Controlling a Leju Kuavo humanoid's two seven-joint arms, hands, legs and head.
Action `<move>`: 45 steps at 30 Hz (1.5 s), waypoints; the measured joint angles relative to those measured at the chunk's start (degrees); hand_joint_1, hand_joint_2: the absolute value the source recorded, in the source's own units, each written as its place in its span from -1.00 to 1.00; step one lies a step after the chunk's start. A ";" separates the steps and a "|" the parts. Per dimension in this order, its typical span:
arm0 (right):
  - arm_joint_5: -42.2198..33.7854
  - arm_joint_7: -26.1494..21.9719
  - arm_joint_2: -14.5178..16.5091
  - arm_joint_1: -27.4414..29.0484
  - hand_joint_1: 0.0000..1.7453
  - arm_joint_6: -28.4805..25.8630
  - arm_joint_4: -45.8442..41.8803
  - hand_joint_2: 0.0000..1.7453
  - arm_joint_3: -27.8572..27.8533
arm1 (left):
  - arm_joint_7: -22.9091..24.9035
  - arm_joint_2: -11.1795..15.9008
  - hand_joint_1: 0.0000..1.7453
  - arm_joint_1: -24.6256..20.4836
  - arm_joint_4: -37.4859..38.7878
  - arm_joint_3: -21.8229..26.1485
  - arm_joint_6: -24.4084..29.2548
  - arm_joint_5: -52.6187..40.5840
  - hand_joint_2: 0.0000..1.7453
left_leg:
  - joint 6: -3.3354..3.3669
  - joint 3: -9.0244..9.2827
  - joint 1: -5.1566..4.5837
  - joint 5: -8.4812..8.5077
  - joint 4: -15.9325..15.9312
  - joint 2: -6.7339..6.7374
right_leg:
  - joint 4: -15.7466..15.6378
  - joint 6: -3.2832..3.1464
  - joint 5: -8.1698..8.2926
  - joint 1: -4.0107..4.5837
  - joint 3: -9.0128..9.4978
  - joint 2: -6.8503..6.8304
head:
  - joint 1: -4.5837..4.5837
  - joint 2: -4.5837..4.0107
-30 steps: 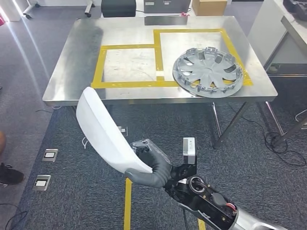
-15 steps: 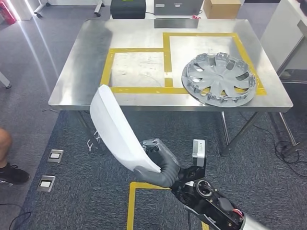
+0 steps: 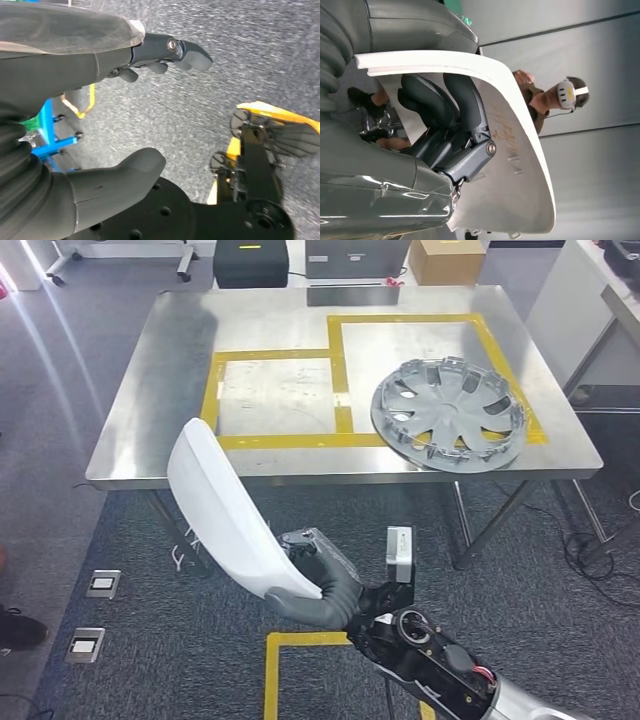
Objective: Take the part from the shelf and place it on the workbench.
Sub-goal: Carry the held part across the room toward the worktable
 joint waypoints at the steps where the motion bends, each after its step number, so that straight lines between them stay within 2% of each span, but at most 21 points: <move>1: -0.02 -0.01 0.00 -0.04 1.00 0.02 -0.02 1.00 -0.01 | 0.06 -0.03 -1.00 0.04 0.00 0.00 0.01 0.04 1.00 | 0.41 0.34 0.07 -0.20 -0.14 0.03 | 0.64 0.31 -0.52 -0.07 0.01 -0.04 | 0.17 0.00; 3: -0.08 -0.04 -0.01 -0.13 1.00 0.07 -0.04 1.00 -0.01 | 0.18 -0.05 -1.00 0.10 0.00 0.00 0.07 0.14 1.00 | 1.20 1.21 0.21 -0.63 -0.45 0.11 | 5.81 0.82 -3.04 -0.22 -2.09 -0.10 | 0.80 0.00; 5: -0.14 -0.07 -0.01 -0.13 1.00 0.09 -0.01 1.00 0.00 | 0.25 -0.03 -1.00 0.09 0.00 0.01 0.15 0.22 1.00 | 1.67 1.97 0.10 -1.32 -0.45 0.14 | 14.63 1.07 -6.18 -0.26 -6.97 -0.12 | 1.44 0.00; 7: -0.16 -0.04 -0.02 -0.08 1.00 0.09 0.05 1.00 0.01 | 0.26 -0.02 -1.00 0.14 0.00 0.02 0.20 0.28 1.00 | 1.72 2.95 0.02 -2.12 -0.43 0.05 | 18.73 1.08 -5.86 -0.27 -10.33 -0.13 | 1.85 0.00; 8: -0.16 -0.03 -0.02 -0.09 1.00 0.09 0.08 1.00 0.01 | 0.26 -0.02 -1.00 0.19 0.00 0.02 0.21 0.29 1.00 | 1.66 3.63 -0.01 -2.59 -0.43 -0.02 | 17.25 0.96 -3.78 -0.26 -10.36 -0.13 | 2.08 0.00; 10: -0.18 -0.02 -0.02 -0.13 1.00 0.10 0.10 1.00 0.01 | 0.26 -0.08 -1.00 0.27 0.00 0.01 0.23 0.30 1.00 | 1.40 5.16 -0.06 -3.63 -0.48 -0.15 | 9.72 0.44 1.84 -0.18 -8.00 -0.11 | 2.61 0.00; 12: -0.18 0.02 -0.02 -0.28 1.00 0.14 0.11 1.00 0.03 | 0.26 -0.17 -1.00 0.20 0.00 0.02 0.24 0.30 1.00 | 0.90 5.90 -0.20 -4.41 -0.43 -0.26 | 3.85 -0.16 4.46 0.15 -5.54 -0.17 | 2.84 0.00; 17: -0.18 0.03 0.00 -0.61 1.00 0.15 0.01 1.00 0.05 | 0.21 -0.13 -1.00 -0.02 0.00 0.02 0.24 0.28 1.00 | -0.60 5.47 -0.33 -5.88 1.03 -0.05 | 1.13 -1.11 3.77 -0.15 -3.72 0.02 | 2.43 0.00; 18: -0.19 0.01 0.01 -0.72 1.00 0.12 -0.03 1.00 0.06 | 0.16 -0.10 -1.00 -0.09 0.00 0.02 0.24 0.27 1.00 | -0.88 4.10 -0.27 -7.04 3.71 -0.04 | 0.72 -1.32 3.67 -0.30 -3.21 -0.05 | 2.09 0.00; 20: -0.19 0.01 0.00 -0.83 1.00 0.05 -0.02 1.00 0.07 | 0.07 -0.12 -1.00 -0.19 0.00 0.02 0.24 0.23 1.00 | -1.25 -1.15 -0.08 -9.60 11.99 -0.01 | 0.49 -1.68 3.28 -0.31 -2.73 -0.20 | 1.29 0.00; 22: -0.18 0.07 -0.01 -0.74 1.00 -0.01 0.02 1.00 0.09 | -0.03 -0.12 -1.00 -0.02 0.00 0.01 0.19 0.12 1.00 | -1.48 -5.45 0.10 -9.42 16.80 0.00 | 0.49 -1.81 2.71 -0.31 -2.27 -0.17 | 0.80 0.00; 23: -0.19 0.09 -0.01 -0.71 1.00 -0.07 0.03 1.00 0.09 | -0.10 -0.09 -1.00 0.09 0.00 0.01 0.15 0.06 1.00 | -1.50 -5.88 0.19 -7.58 15.80 0.00 | 0.49 -1.77 2.37 -0.31 -1.87 -0.10 | 0.57 0.00; 25: -0.19 0.10 -0.02 -0.72 1.00 -0.23 0.03 1.00 0.09 | -0.34 0.06 -1.00 0.16 0.00 0.01 0.00 -0.14 1.00 | -1.36 -3.69 0.32 -2.08 8.30 0.06 | 0.49 -1.52 1.55 -0.32 -0.88 0.02 | 0.17 0.00; 27: -0.19 0.09 -0.02 -0.77 1.00 -0.38 0.00 1.00 0.09 | -0.50 0.24 -1.00 0.05 0.00 0.01 -0.16 -0.33 1.00 | -1.07 -1.04 0.15 0.52 1.81 0.07 | 0.52 -0.97 0.65 -0.11 -0.52 0.08 | -0.18 0.00; 32: -0.18 0.07 -0.02 -0.78 1.00 -0.70 -0.32 1.00 0.08 | -0.53 0.34 -1.00 0.02 0.00 0.00 -0.28 -0.51 1.00 | 0.42 0.73 0.07 -0.73 0.02 0.01 | 1.87 0.54 -1.39 -0.14 -0.41 -0.02 | 0.38 0.00; 34: -0.18 0.03 -0.02 -0.75 1.00 -0.78 -0.40 1.00 0.06 | -0.53 0.36 -1.00 0.08 0.00 0.00 -0.28 -0.58 1.00 | 1.05 1.65 0.20 -1.25 -0.24 0.11 | 8.37 1.02 -4.32 -0.24 -3.36 -0.11 | 0.97 0.00; 36: -0.18 0.02 -0.09 -0.52 1.00 -0.80 -0.40 1.00 0.05 | -0.54 0.40 -1.00 0.07 0.00 0.00 -0.28 -0.59 1.00 | 1.34 2.45 0.13 -1.98 -0.24 0.11 | 16.79 1.29 -6.87 -0.28 -8.46 -0.12 | 1.53 0.00; 38: -0.18 0.06 -0.18 -0.27 1.00 -0.80 -0.39 1.00 0.05 | -0.54 0.43 -1.00 0.18 0.00 0.00 -0.28 -0.59 1.00 | 1.28 3.65 0.10 -2.90 -0.23 0.01 | 18.54 1.27 -5.06 -0.28 -10.87 -0.12 | 1.96 0.00; 40: -0.18 0.08 -0.19 -0.21 1.00 -0.80 -0.40 1.00 0.05 | -0.53 0.42 -1.00 0.28 0.00 0.00 -0.28 -0.59 1.00 | 1.03 5.27 0.10 -4.01 -0.25 -0.11 | 11.66 0.91 0.70 -0.26 -9.14 -0.13 | 2.46 0.00; 42: -0.18 0.07 -0.21 -0.22 1.00 -0.80 -0.41 1.00 0.05 | -0.53 0.38 -1.00 0.19 -0.01 0.00 -0.32 -0.59 1.00 | 0.52 6.27 -0.07 -4.94 -0.22 -0.20 | 5.10 0.34 4.21 0.04 -6.56 -0.12 | 2.66 -0.01; 45: -0.18 0.09 -0.26 -0.18 1.00 -0.87 -0.47 1.00 0.04 | -0.53 0.37 -1.00 -0.02 0.00 0.00 -0.38 -0.62 1.00 | -0.34 6.31 -0.13 -5.29 -0.50 -0.14 | 2.62 -0.45 3.82 0.34 -5.26 0.06 | 2.78 0.00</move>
